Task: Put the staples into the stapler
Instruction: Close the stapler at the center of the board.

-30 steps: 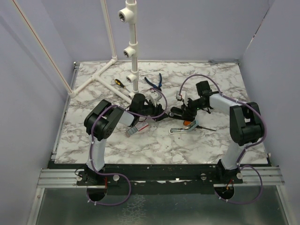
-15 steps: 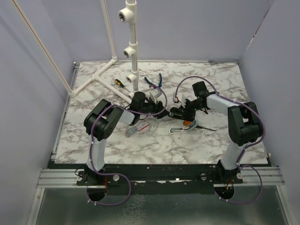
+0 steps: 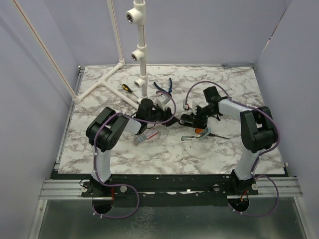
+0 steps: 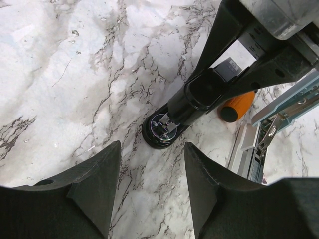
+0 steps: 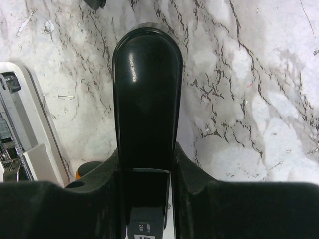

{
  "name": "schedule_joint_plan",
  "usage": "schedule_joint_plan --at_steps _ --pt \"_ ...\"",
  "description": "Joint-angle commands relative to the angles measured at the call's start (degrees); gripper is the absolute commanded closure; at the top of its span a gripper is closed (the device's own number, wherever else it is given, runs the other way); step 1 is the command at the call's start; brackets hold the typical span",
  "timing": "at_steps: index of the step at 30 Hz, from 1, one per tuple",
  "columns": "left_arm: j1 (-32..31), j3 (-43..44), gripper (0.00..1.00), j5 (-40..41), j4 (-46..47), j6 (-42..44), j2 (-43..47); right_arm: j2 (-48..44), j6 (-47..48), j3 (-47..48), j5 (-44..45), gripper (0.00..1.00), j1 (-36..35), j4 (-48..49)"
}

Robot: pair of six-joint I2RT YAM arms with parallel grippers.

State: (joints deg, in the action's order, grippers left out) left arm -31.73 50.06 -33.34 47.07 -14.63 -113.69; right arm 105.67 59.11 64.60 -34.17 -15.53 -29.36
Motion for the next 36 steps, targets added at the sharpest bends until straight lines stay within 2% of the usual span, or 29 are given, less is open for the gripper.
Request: schedule_joint_plan --at_steps 1,14,24,29,36 --pt "0.04 -0.22 0.44 1.09 -0.16 -2.33 2.14 0.29 -0.37 -0.81 0.00 0.81 -0.39 0.13" --pt "0.00 0.41 0.45 1.81 -1.46 -4.46 4.40 -4.54 4.38 -0.48 -4.45 0.94 1.00 -0.55" --pt "0.04 1.76 0.45 1.96 -1.57 -6.11 3.67 -5.80 4.83 0.22 -5.02 0.97 1.55 -1.24" --pt "0.06 3.77 0.44 -1.48 -1.63 -12.38 2.92 -7.31 4.80 0.45 -4.94 0.97 1.73 -1.63" --pt "-0.01 9.54 0.33 -10.80 -3.72 -27.37 0.31 -9.49 5.55 -0.03 -4.64 0.97 2.16 -1.64"
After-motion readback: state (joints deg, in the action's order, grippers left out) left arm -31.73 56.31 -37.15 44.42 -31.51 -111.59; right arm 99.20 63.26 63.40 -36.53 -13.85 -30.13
